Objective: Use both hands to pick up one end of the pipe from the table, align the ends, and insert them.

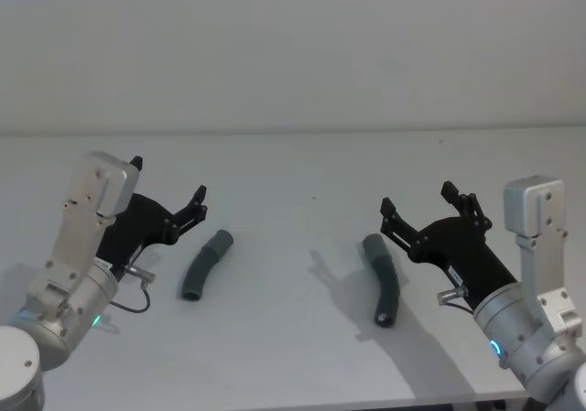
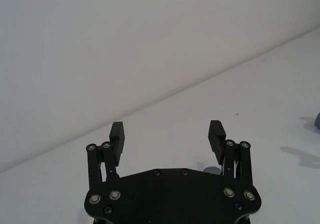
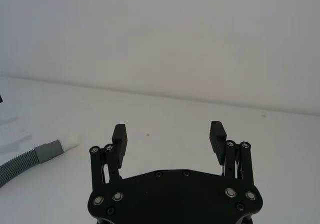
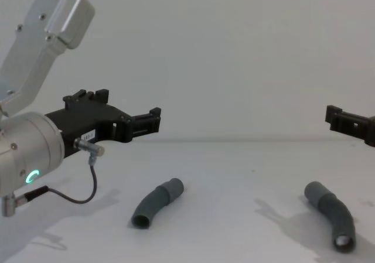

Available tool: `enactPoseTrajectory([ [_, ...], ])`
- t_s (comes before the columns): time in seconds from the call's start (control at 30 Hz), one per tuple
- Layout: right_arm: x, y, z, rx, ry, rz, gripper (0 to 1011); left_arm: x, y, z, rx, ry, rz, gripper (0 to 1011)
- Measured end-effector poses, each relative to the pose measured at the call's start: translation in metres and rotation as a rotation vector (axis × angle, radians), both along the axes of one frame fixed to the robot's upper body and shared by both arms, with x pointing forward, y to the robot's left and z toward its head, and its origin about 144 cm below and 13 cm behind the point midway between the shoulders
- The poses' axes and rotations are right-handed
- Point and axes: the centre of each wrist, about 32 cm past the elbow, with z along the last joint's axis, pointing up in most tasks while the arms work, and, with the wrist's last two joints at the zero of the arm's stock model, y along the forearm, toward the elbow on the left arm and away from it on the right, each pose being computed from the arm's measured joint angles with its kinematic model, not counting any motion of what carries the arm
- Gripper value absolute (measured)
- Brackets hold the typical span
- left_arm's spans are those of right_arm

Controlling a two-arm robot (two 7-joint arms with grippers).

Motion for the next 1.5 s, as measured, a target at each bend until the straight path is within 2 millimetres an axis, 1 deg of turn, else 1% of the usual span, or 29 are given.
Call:
enactPoseTrajectory([
  [0.77, 0.000, 0.001, 0.002, -0.001, 0.005, -0.002, 1001, 0.000, 0.000, 0.000, 0.000, 0.000, 0.000, 1001],
  [0.97, 0.000, 0.004, 0.008, -0.013, 0.031, -0.010, 1001, 0.000, 0.000, 0.000, 0.000, 0.000, 0.000, 1001],
  [1.23, -0.004, 0.013, 0.024, -0.052, 0.126, -0.027, 1001, 0.000, 0.000, 0.000, 0.000, 0.000, 0.000, 1002],
  [1.5, -0.007, 0.020, 0.034, -0.083, 0.225, -0.041, 1001, 0.000, 0.000, 0.000, 0.000, 0.000, 0.000, 1001],
])
